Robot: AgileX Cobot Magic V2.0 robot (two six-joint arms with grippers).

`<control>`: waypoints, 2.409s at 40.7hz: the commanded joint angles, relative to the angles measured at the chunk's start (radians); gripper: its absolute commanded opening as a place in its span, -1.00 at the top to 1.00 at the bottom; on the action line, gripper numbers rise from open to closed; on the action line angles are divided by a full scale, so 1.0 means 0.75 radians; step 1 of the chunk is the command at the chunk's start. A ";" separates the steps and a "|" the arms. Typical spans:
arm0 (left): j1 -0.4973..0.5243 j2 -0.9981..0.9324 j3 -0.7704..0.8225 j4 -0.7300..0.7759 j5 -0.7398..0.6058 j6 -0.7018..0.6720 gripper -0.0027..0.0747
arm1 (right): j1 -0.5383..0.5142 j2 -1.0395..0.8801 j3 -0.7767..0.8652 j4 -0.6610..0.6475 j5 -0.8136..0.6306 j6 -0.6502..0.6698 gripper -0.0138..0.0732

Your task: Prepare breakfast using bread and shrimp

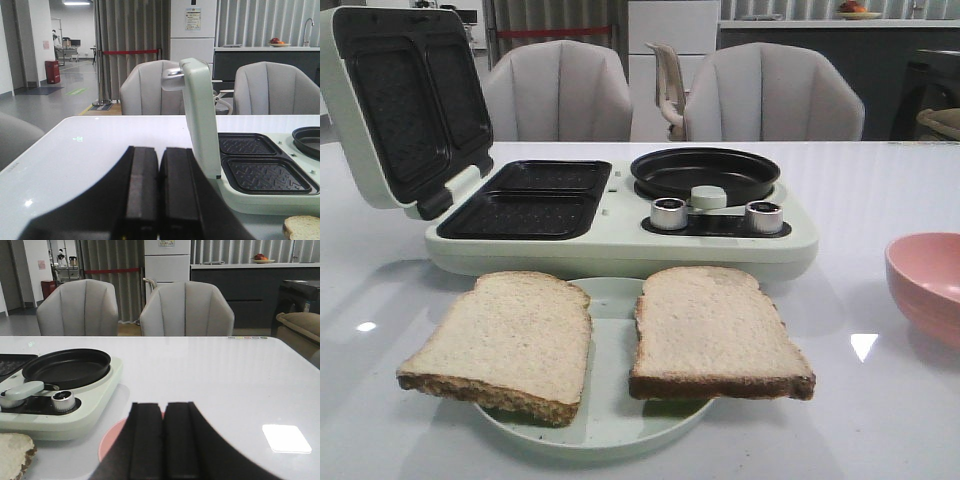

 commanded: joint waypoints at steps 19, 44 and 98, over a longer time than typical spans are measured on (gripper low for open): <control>-0.003 -0.028 0.007 -0.011 -0.112 -0.009 0.64 | -0.007 -0.030 -0.022 -0.005 -0.130 -0.008 0.60; -0.003 0.059 -0.413 -0.034 -0.009 -0.009 0.64 | -0.007 0.082 -0.543 -0.005 0.240 -0.008 0.60; -0.003 0.844 -0.892 0.014 0.655 0.000 -0.55 | -0.007 1.088 -0.937 -0.005 0.699 -0.008 -0.41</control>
